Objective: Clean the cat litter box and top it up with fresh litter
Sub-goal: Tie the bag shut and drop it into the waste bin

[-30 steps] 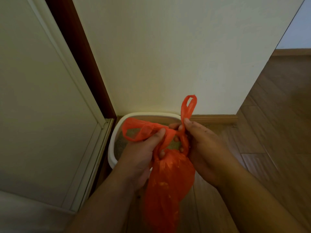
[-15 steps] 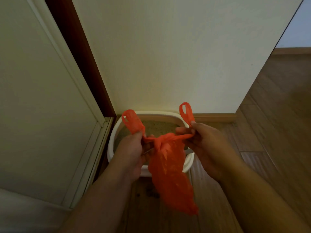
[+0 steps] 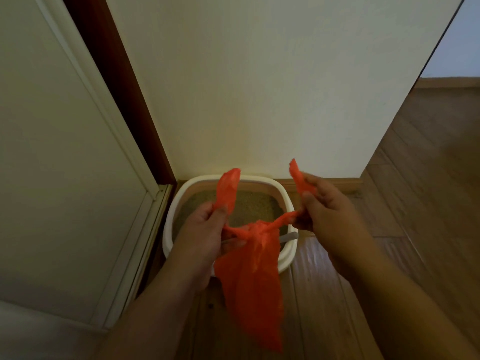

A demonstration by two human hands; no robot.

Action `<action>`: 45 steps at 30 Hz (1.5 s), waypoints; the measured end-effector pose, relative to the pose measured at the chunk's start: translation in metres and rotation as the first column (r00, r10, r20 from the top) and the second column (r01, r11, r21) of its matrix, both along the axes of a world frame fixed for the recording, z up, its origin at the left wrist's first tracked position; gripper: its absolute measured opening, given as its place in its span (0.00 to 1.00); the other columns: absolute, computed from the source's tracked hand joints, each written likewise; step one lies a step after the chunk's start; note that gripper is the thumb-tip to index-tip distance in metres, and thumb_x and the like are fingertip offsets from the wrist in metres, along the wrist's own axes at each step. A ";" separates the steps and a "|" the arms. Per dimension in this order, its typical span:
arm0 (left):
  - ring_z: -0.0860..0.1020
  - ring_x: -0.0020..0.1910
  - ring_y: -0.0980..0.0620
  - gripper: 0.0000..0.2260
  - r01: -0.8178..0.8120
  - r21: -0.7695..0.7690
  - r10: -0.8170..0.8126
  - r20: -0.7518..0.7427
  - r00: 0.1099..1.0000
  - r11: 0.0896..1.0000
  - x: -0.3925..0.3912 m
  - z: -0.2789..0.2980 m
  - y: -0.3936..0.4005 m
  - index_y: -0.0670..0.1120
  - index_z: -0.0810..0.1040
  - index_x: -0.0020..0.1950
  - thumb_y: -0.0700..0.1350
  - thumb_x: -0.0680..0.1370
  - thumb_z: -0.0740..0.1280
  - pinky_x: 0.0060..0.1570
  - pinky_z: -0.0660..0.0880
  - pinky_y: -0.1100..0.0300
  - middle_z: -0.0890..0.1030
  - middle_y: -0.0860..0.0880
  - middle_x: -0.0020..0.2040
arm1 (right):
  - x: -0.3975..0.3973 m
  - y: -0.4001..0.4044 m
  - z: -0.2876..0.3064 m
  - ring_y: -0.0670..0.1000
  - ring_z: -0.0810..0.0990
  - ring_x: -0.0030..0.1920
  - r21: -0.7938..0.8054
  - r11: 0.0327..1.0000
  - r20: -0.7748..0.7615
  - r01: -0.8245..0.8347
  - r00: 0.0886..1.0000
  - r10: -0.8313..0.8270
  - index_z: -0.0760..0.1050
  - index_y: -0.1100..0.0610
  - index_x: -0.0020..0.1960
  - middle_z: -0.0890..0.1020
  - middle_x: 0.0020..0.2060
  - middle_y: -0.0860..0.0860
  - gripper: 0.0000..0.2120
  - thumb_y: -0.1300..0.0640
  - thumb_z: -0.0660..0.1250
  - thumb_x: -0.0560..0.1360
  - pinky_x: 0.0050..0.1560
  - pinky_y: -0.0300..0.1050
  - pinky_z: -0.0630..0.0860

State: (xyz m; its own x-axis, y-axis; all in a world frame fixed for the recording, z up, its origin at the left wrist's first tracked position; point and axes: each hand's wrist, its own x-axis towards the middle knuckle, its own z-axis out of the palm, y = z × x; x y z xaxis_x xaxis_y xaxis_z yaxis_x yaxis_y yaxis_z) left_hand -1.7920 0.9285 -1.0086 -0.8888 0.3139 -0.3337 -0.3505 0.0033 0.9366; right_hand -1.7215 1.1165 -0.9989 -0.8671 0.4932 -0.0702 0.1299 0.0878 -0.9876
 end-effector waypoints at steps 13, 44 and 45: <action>0.82 0.61 0.51 0.18 0.081 0.115 -0.043 -0.297 0.954 0.990 0.004 0.001 0.008 0.64 0.77 0.68 0.43 0.85 0.60 0.57 0.80 0.43 0.82 0.59 0.62 | 0.002 -0.039 -0.014 0.39 0.75 0.64 0.409 0.812 0.182 -0.416 0.910 0.374 0.60 0.35 0.74 0.76 0.66 0.37 0.31 0.47 0.70 0.77 0.68 0.57 0.73; 0.75 0.48 0.55 0.04 0.128 -0.505 -0.412 -0.503 0.760 0.853 0.012 -0.020 0.012 0.53 0.74 0.51 0.45 0.81 0.61 0.48 0.76 0.49 0.74 0.53 0.50 | 0.002 -0.031 -0.006 0.40 0.81 0.51 0.203 0.952 -0.067 -0.230 0.966 0.248 0.77 0.35 0.62 0.81 0.55 0.38 0.23 0.61 0.66 0.77 0.49 0.39 0.79; 0.75 0.46 0.55 0.05 0.139 -0.505 -0.421 -0.503 0.755 0.852 0.013 -0.019 0.012 0.54 0.73 0.49 0.44 0.81 0.61 0.45 0.76 0.51 0.74 0.53 0.49 | 0.003 -0.035 -0.006 0.38 0.80 0.51 0.173 0.949 -0.050 -0.264 0.960 0.277 0.76 0.34 0.63 0.80 0.55 0.36 0.22 0.59 0.64 0.78 0.48 0.35 0.77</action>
State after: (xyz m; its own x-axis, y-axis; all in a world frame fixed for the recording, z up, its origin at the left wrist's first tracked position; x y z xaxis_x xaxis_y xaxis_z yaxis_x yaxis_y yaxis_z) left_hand -1.7795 0.9403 -1.0277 -0.8410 0.5383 0.0543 0.3363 0.4416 0.8318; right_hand -1.7189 1.0817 -1.0050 -0.9692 0.2389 0.0594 0.0076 0.2703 -0.9627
